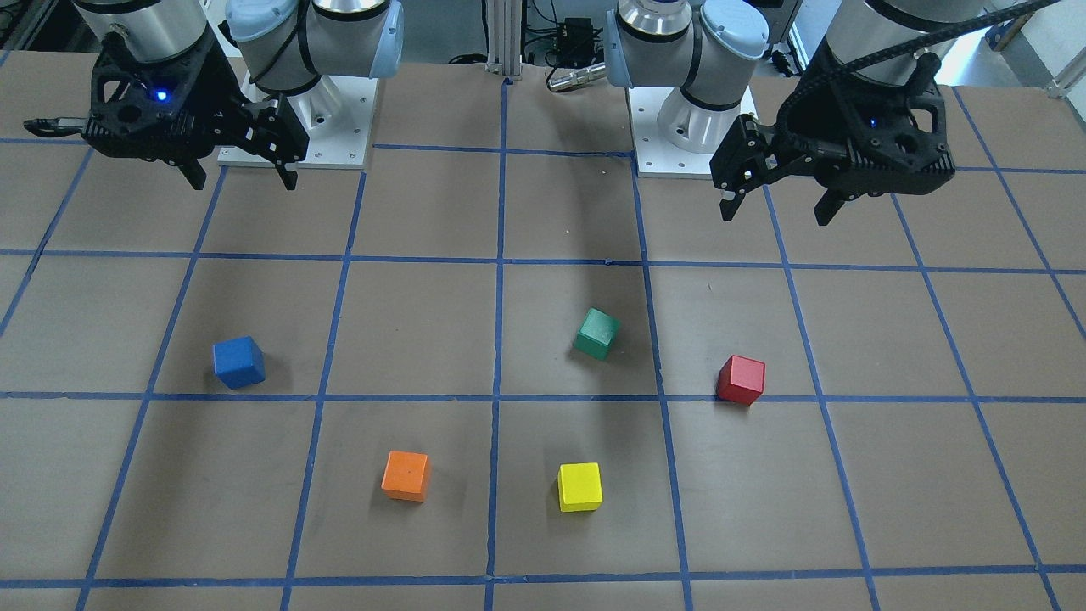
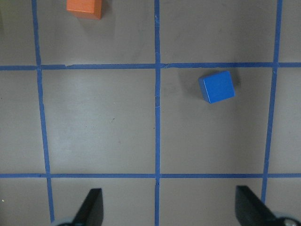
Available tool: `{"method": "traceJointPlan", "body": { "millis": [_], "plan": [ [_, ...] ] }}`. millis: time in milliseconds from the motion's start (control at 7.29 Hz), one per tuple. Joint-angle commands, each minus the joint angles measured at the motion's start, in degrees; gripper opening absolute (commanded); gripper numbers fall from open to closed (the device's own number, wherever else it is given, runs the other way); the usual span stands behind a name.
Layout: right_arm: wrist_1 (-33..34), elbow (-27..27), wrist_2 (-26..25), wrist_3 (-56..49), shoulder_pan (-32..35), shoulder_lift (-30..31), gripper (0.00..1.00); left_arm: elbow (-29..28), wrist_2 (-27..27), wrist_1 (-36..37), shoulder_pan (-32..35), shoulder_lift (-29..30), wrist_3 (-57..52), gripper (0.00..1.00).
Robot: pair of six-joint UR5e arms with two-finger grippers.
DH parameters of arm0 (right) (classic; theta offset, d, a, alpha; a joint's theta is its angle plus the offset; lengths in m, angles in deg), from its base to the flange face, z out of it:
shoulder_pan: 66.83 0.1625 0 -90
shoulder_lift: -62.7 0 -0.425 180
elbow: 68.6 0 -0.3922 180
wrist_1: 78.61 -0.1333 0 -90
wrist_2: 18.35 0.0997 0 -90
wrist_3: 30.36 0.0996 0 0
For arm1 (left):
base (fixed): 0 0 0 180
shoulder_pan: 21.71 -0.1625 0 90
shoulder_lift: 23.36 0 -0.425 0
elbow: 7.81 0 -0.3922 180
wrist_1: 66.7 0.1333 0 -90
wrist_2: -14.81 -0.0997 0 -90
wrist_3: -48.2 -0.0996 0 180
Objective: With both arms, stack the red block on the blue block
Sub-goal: 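Move the left gripper toward the red cube while the right arm holds still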
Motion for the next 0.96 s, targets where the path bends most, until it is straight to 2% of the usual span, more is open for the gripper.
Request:
{"method": "traceJointPlan", "body": {
  "millis": [0, 685, 823],
  "plan": [
    [-0.3, 0.0, -0.5, 0.1, 0.1, 0.3, 1.0, 1.4, -0.3, 0.1, 0.2, -0.9, -0.2, 1.0],
    [-0.3, 1.6, -2.0, 0.1, 0.0, 1.2, 1.0, 4.5, -0.6, 2.0, -0.3, -1.7, -2.0, 1.0],
    [-0.2, 1.7, -2.0, 0.1, 0.0, 1.2, 1.0, 4.9, -3.9, 2.1, -0.6, -0.3, -2.7, 1.0]
  ]
}}
